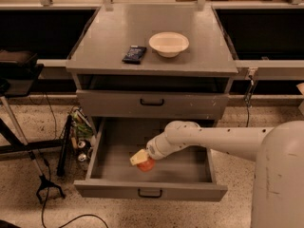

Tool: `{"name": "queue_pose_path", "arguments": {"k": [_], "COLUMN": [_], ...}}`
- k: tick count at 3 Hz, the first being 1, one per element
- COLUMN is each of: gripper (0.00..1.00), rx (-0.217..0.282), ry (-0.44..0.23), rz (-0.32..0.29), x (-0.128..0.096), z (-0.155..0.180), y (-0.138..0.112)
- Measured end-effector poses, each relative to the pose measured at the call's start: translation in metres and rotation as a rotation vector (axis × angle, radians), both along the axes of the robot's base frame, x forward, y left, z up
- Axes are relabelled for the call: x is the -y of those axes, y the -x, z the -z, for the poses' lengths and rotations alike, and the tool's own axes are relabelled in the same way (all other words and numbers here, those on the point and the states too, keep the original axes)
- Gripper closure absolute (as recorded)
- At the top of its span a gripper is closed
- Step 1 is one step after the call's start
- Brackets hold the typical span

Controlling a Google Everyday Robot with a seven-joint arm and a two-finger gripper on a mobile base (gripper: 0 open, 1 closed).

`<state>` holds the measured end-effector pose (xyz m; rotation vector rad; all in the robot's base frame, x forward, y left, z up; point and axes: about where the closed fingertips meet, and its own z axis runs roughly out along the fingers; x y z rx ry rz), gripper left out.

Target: Place apple into middle drawer

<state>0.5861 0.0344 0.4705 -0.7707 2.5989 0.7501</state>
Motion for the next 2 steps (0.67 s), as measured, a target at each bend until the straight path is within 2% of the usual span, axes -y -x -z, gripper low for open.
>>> {"name": "queue_pose_path", "arguments": {"k": [1,2], "gripper": [0.0,0.0], "rx": [0.034,0.034], "ry": [-0.032,-0.032], "rz": [0.002,0.002], "x": [-0.0016,-0.0016], "z": [-0.0157,-0.0157], "y": [0.005,0.005]}}
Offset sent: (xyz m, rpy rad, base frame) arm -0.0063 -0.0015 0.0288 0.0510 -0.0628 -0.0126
